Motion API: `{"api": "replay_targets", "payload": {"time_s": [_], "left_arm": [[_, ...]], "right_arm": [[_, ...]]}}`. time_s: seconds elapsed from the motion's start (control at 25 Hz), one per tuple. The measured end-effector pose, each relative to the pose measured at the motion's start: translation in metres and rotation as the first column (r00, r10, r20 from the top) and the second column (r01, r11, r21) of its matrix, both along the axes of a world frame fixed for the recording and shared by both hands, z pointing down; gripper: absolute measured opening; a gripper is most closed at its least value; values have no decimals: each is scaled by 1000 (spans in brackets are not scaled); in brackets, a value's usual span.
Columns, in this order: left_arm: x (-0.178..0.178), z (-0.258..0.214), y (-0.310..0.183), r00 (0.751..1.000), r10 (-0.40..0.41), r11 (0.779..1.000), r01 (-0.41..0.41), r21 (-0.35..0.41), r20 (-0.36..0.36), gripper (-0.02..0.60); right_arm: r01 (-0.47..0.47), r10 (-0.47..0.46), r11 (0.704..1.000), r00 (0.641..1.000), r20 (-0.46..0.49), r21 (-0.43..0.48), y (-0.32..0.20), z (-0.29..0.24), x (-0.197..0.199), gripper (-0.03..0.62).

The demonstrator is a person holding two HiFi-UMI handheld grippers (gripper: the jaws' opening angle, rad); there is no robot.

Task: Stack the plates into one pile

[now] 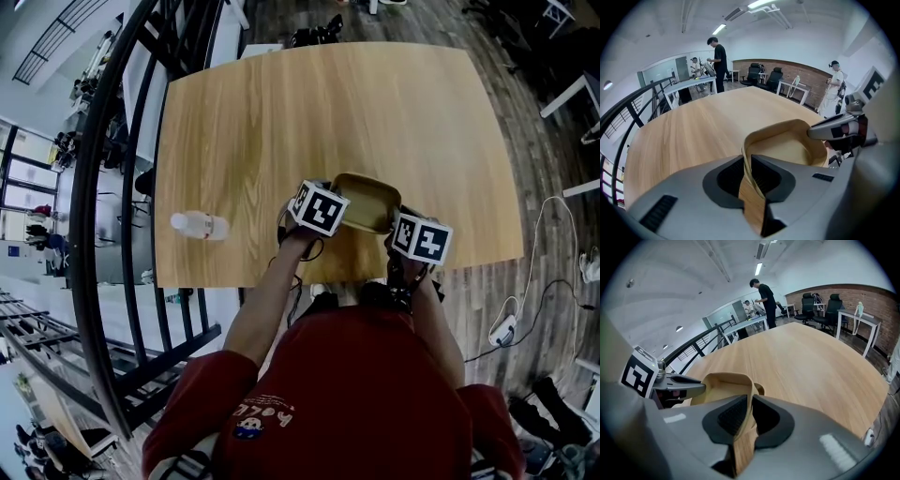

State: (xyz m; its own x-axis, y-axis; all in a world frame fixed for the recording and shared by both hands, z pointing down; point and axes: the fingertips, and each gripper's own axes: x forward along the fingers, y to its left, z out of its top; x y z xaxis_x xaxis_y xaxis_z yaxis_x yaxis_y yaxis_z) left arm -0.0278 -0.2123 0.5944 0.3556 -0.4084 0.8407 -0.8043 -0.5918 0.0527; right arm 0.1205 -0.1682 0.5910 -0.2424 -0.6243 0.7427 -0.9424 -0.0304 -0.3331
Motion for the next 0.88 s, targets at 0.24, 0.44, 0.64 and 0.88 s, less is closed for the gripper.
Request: {"api": "replay_targets", "payload": {"time_s": [0.24, 0.44, 0.64, 0.88], "left_arm": [[4, 3, -1, 1000, 7, 1000, -7, 4, 18, 54], [8, 0, -4, 1000, 10, 1000, -10, 12, 14, 54], [7, 2, -8, 1000, 4, 1000, -4, 1, 13, 54], [8, -5, -16, 1000, -5, 1000, 5, 4, 2, 54]], "right_arm": [[13, -13, 1000, 1000, -7, -19, 2, 8, 3, 54], [8, -8, 1000, 1000, -9, -12, 0, 5, 6, 54], [9, -9, 1000, 1000, -2, -11, -5, 4, 5, 52], [10, -10, 1000, 1000, -3, 2, -12, -1, 6, 52]]}}
